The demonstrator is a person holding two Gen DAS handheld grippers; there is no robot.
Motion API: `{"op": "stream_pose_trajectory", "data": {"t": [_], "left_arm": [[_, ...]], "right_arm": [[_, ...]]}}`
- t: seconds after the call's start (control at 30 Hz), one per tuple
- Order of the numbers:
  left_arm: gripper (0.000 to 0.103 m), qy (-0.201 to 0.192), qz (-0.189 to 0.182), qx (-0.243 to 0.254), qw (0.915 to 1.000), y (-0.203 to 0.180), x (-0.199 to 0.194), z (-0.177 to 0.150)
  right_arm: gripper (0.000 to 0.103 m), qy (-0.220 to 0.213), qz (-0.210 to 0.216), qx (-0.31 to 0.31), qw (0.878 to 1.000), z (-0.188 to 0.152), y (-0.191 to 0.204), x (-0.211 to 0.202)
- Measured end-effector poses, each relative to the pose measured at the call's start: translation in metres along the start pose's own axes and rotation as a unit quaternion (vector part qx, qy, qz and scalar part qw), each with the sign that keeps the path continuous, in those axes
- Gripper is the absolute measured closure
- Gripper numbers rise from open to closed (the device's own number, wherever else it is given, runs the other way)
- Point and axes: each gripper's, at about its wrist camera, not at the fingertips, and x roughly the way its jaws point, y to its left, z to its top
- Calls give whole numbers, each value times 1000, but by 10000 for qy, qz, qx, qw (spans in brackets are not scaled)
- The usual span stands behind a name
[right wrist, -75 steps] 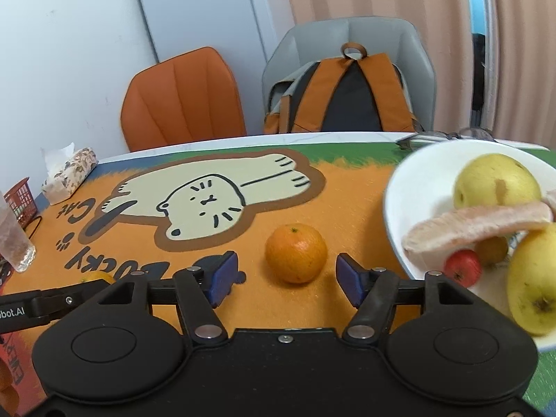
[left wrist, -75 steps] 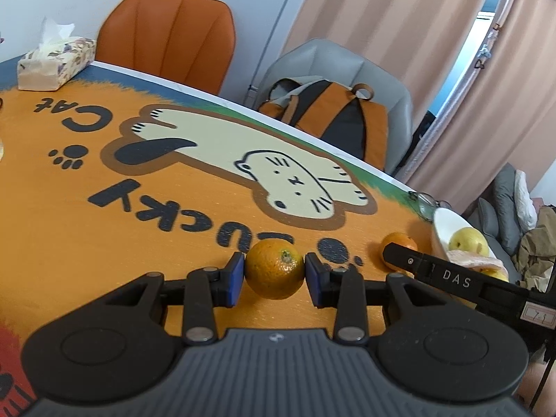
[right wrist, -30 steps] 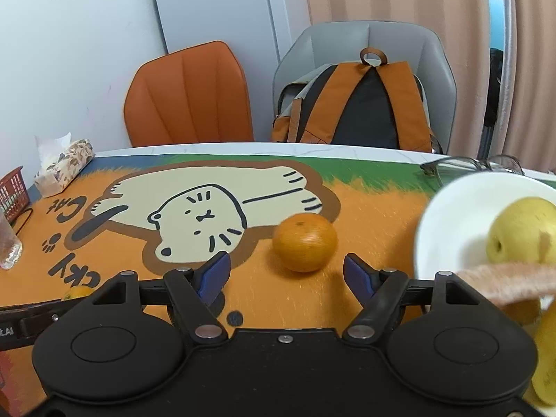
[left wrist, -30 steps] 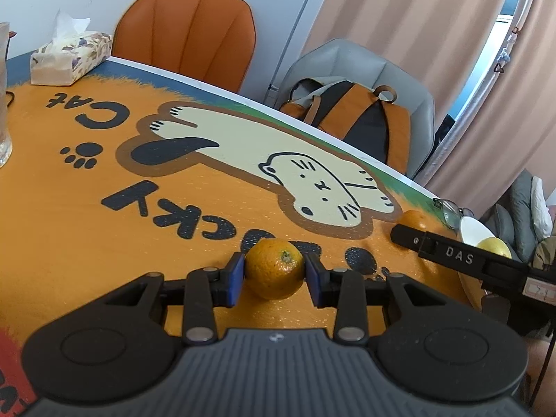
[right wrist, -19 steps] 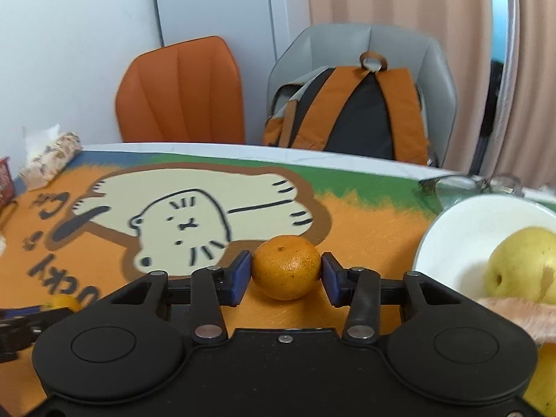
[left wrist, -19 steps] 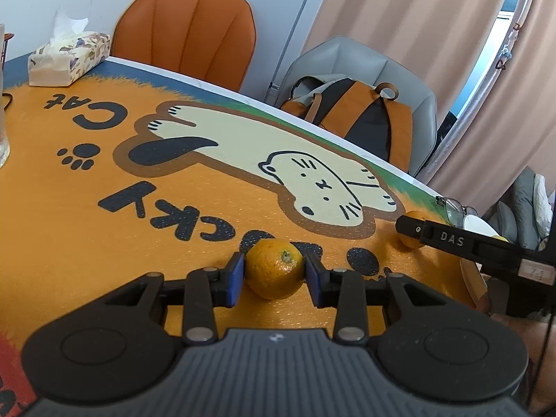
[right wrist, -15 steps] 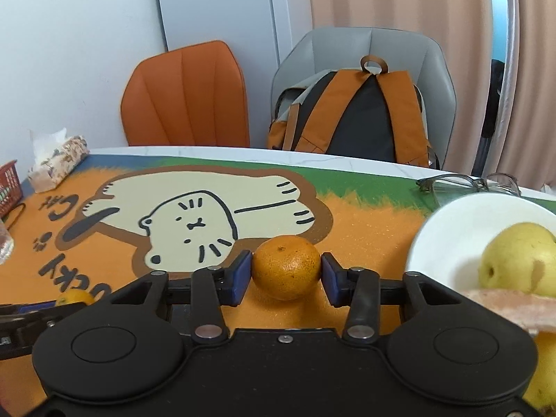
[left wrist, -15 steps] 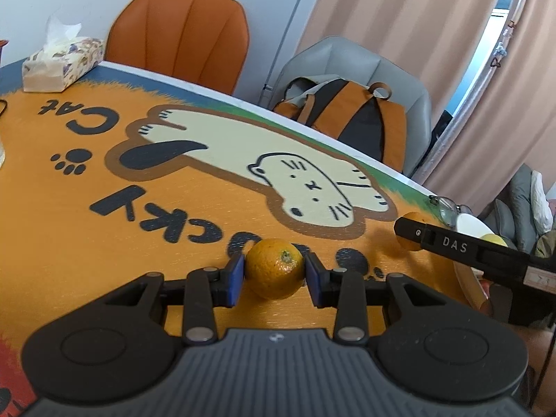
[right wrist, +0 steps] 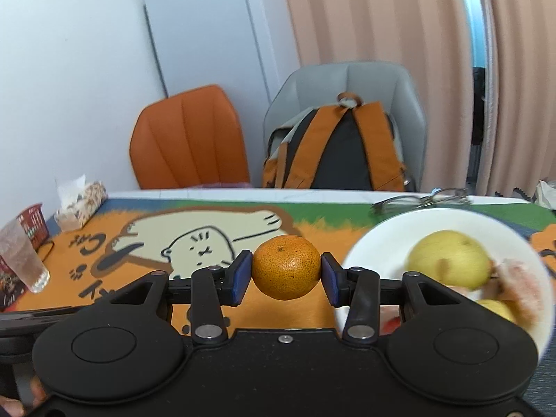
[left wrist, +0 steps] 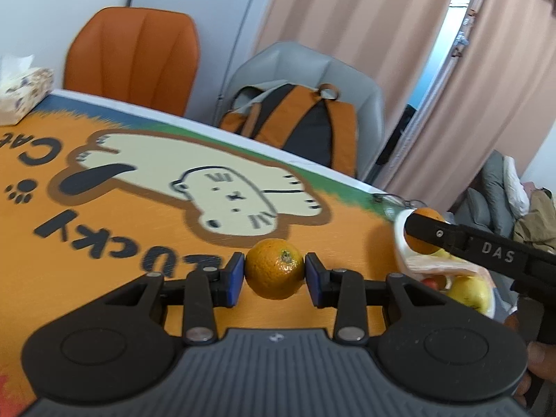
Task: Organize fruits
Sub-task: 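Carry both mandarin oranges over the white plate with both grippers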
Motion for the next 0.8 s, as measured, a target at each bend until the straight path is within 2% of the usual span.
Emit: {"op": "stream_pose_trajectory", "data": {"t": [0.33,0.8], "left_arm": [[67,25,-358,339,9988,-51,12,2],[67,171,-625,773,9949,-111,44,5]], "right_arm": [[60,-241,-348,272,9987,1,-48,-35],[60,-368,-648,748,9944,-11,-113,-54]]}}
